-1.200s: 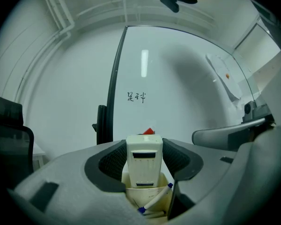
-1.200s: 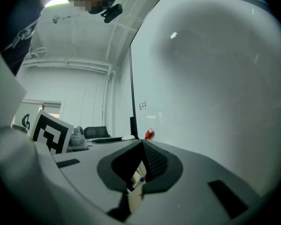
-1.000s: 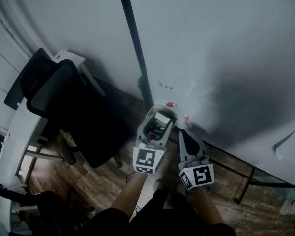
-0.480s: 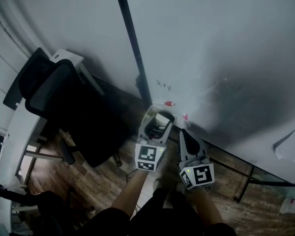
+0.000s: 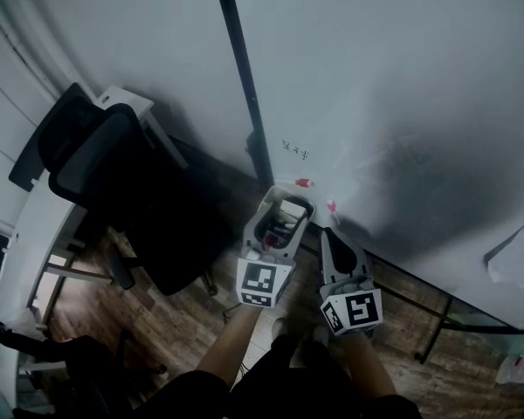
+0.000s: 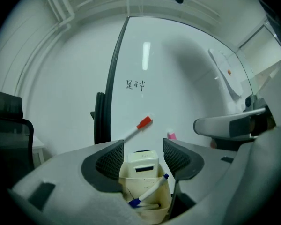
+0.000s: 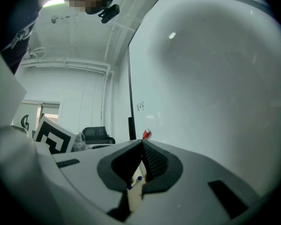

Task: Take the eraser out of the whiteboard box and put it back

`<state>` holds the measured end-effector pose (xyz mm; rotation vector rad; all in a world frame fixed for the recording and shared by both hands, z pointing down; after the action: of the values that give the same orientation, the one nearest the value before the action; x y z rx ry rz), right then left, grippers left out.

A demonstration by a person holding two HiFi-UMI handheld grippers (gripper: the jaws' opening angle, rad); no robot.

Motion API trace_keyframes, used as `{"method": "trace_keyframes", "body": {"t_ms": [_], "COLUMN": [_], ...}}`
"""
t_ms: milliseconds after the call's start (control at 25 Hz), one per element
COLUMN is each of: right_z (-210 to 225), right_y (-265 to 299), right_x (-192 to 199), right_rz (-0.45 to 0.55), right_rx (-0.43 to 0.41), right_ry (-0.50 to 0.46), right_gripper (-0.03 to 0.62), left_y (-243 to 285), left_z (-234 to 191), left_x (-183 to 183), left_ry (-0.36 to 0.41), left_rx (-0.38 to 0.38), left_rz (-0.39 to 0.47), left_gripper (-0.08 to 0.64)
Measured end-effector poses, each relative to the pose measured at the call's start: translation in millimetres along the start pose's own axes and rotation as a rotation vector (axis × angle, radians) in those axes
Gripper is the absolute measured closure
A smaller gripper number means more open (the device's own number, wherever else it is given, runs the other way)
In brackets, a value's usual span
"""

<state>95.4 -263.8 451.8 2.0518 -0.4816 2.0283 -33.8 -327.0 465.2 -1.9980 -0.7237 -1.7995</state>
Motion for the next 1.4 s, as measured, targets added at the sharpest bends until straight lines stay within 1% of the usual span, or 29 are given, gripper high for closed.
{"method": "trace_keyframes", "body": {"t_ms": [80, 240, 400, 520, 640, 720, 920, 1040, 1200, 1400], "right_z": [-0.3, -3.3, -7.0, -9.8, -15.0, -19.8, -30.7, -35.3, -38.2, -39.1], "right_y": [-2.2, -8.0, -19.4, -35.0, -51.9, -62.9, -81.0, -86.7, -93.1, -98.4], "right_x": [-2.8, -14.2, -34.3, -48.3, -64.7, -76.7, -99.9, -105.3, -109.1, -111.2], "right_rz": [0.006, 0.022, 0.061, 0.095, 0.130, 0.154, 0.193, 0.199, 0.208, 0.218], "right_rx": [0.001, -0.014, -0.037, -0.051, -0.073, -0.086, -0.112, -0.128, -0.141, -0.146], "right_ry": [0.008, -0.008, -0.027, -0.036, -0.057, -0.071, -0.110, -0.124, -0.119, -0.114], "right_gripper": [0.591, 0.591, 0.591, 0.591, 0.591, 0.591, 0.591, 0.591, 0.591, 0.591], "left_y": [-5.3, -18.3, -45.0, -66.8, -85.8, -100.2, -128.3, -137.4, -145.7, -150.4], "left_z": [3.8, 13.7, 28.9, 48.3, 68.9, 80.3, 99.2, 105.6, 112.7, 115.8], "left_x": [-7.2, -18.4, -43.6, -62.0, -76.9, -83.7, -91.0, -92.2, -95.0, -95.6], "left_ry": [0.002, -0.004, -0.014, -0.007, 0.018, 0.039, 0.077, 0.086, 0.089, 0.073], "left_rx": [0.002, 0.005, 0.000, 0.011, 0.039, 0.045, 0.032, 0.023, 0.012, 0.014], "left_rz": [0.016, 0.048, 0.134, 0.188, 0.210, 0.225, 0.243, 0.246, 0.251, 0.265], "left_gripper": [0.324, 0.324, 0.335, 0.403, 0.460, 0.495, 0.554, 0.555, 0.555, 0.555]}}
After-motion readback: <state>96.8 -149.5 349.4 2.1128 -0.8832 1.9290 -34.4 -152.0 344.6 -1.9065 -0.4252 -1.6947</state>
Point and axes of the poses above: the fingertips, and each gripper's own axes: y forward along the fingers, z to its right, x out of its underside, the point moved 7 cm from there along -y, backward along the fingers, and after that the axes turned 10 degrees about -y, right-handed, at the moved point
